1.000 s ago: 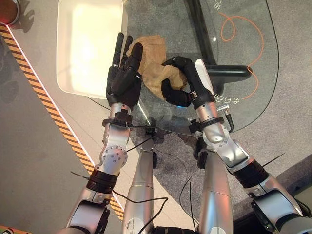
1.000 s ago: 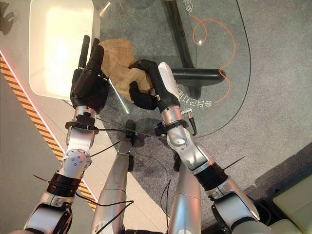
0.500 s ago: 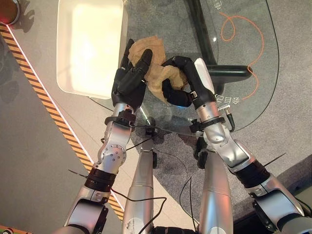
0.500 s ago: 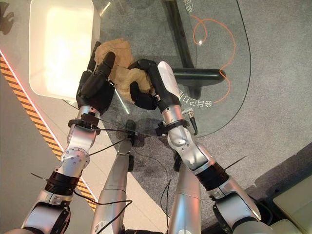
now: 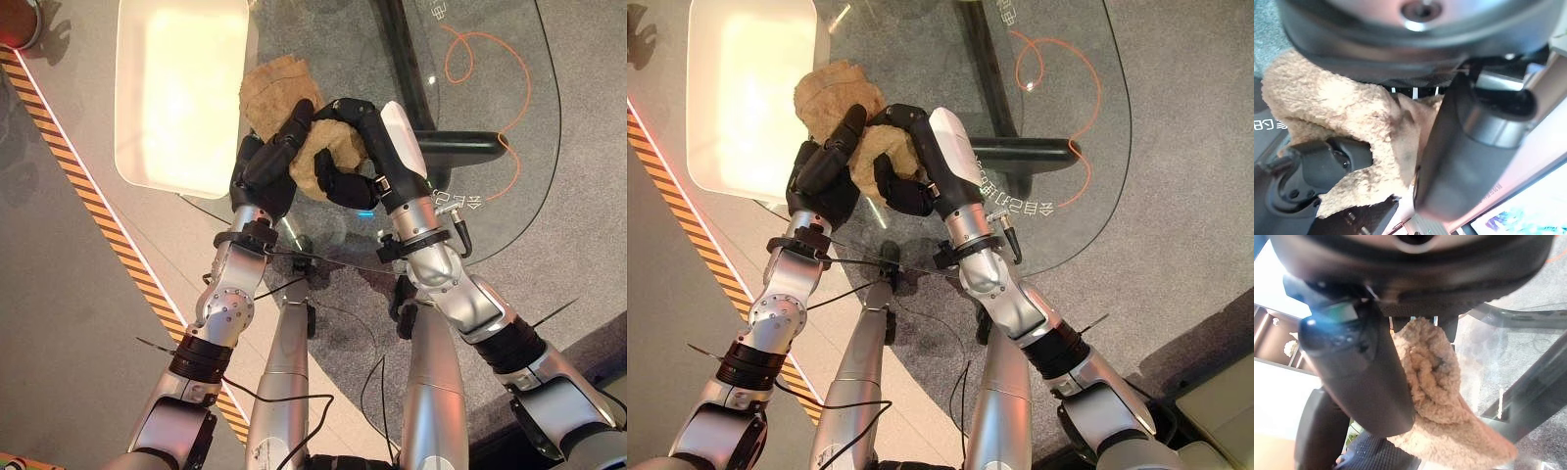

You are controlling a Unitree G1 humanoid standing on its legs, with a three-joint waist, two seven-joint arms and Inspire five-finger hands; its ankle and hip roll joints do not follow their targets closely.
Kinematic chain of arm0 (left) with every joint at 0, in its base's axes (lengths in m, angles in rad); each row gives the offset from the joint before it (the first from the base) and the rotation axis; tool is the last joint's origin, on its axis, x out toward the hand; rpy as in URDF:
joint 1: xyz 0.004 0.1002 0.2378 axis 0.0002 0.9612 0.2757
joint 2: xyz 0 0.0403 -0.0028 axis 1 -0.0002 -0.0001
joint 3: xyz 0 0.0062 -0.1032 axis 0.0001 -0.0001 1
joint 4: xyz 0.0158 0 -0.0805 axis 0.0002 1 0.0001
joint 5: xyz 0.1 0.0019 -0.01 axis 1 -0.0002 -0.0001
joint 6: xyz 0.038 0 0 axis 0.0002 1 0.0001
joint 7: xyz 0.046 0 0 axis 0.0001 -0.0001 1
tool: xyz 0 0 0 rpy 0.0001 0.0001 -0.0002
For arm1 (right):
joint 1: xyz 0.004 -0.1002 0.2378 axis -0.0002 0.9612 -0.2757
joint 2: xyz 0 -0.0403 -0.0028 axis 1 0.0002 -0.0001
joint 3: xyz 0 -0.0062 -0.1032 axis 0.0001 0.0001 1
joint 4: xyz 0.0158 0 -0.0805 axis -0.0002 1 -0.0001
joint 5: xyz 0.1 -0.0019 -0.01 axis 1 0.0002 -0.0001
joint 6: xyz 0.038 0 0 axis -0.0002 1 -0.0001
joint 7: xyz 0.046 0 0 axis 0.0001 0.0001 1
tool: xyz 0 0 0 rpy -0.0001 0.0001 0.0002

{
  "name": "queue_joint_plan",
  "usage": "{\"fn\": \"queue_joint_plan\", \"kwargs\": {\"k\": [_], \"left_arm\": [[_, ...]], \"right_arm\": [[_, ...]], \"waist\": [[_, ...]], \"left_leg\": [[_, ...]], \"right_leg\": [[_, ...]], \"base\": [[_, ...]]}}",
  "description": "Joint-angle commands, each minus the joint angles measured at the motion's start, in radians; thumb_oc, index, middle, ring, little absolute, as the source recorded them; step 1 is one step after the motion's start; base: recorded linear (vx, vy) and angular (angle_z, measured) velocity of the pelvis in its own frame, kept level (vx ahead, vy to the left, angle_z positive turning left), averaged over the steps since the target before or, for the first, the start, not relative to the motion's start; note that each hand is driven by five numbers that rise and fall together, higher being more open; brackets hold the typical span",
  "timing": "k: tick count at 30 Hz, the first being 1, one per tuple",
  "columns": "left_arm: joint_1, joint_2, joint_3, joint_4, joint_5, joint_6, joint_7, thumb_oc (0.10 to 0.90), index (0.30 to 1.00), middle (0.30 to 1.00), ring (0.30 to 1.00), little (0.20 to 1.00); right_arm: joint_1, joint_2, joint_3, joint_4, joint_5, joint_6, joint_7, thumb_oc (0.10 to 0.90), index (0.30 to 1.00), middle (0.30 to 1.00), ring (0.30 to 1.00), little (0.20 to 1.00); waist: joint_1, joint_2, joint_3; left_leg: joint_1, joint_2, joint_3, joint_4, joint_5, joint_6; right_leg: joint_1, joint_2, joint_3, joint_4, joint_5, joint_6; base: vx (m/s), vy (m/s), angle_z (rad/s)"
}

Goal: Wipe the table with a cloth and put it in the basket.

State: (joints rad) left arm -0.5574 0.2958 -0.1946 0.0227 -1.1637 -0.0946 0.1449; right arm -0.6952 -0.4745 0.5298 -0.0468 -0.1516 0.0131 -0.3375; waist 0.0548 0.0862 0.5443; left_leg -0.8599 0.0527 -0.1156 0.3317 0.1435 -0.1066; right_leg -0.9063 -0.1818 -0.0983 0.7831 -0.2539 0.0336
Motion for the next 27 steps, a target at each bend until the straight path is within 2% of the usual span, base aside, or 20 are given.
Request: {"fn": "queue_joint_plan", "kwargs": {"k": [1,16,21,25,26,27], "left_arm": [[-0.107,0.013,-0.006,-0.064,0.036,-0.070,-0.033,0.100,0.300,0.300,0.300,0.200],[-0.104,0.003,0.008,-0.082,0.075,-0.134,-0.022,0.100,0.300,0.300,0.300,0.200],[-0.101,-0.008,0.019,-0.086,0.095,-0.190,0.005,0.100,0.300,0.300,0.300,0.200],[-0.102,-0.011,0.026,-0.087,0.105,-0.207,0.012,0.100,0.300,0.300,0.300,0.200],[-0.103,-0.012,0.029,-0.089,0.105,-0.208,0.015,0.100,0.300,0.300,0.300,0.200],[-0.103,-0.013,0.032,-0.094,0.116,-0.218,0.028,0.100,0.300,0.300,0.300,0.200]], "right_arm": [[-0.172,0.069,-0.015,-0.208,-0.025,-0.131,-0.030,0.100,0.300,0.300,0.300,0.200],[-0.164,0.074,-0.022,-0.213,-0.026,-0.122,-0.021,0.100,0.300,0.300,0.300,0.200],[-0.159,0.086,-0.025,-0.209,-0.036,-0.125,-0.019,0.100,0.300,0.300,0.300,0.200],[-0.159,0.089,-0.028,-0.205,-0.033,-0.125,-0.021,0.100,0.300,0.300,0.300,0.200],[-0.158,0.089,-0.031,-0.205,-0.024,-0.125,-0.021,0.193,0.380,0.380,0.380,0.293],[-0.155,0.091,-0.033,-0.206,-0.027,-0.127,-0.024,0.800,0.900,0.900,0.900,0.900]], "waist": [[-0.002,-0.008,-0.024],[0.000,-0.011,-0.024],[0.001,-0.013,-0.024],[0.002,-0.014,-0.024],[0.002,-0.015,-0.024],[0.003,-0.015,-0.024]], "left_leg": [[0.027,-0.097,0.116,0.124,-0.161,0.122],[0.024,-0.100,0.112,0.122,-0.160,0.120],[0.024,-0.101,0.110,0.121,-0.162,0.120],[0.022,-0.101,0.109,0.122,-0.162,0.120],[0.022,-0.102,0.109,0.124,-0.162,0.120],[0.022,-0.103,0.108,0.123,-0.162,0.120]], "right_leg": [[0.035,0.061,-0.024,-0.240,0.184,0.009],[0.031,0.062,-0.024,-0.240,0.182,0.009],[0.031,0.064,-0.024,-0.241,0.181,0.009],[0.029,0.064,-0.025,-0.238,0.180,0.009],[0.029,0.064,-0.026,-0.238,0.180,0.008],[0.030,0.064,-0.025,-0.239,0.180,0.008]], "base": [[0.00,0.000,0.00],[0.00,0.000,0.00],[0.00,0.000,0.00],[0.00,0.000,0.00],[0.00,0.000,0.00],[0.00,0.000,0.00]]}}
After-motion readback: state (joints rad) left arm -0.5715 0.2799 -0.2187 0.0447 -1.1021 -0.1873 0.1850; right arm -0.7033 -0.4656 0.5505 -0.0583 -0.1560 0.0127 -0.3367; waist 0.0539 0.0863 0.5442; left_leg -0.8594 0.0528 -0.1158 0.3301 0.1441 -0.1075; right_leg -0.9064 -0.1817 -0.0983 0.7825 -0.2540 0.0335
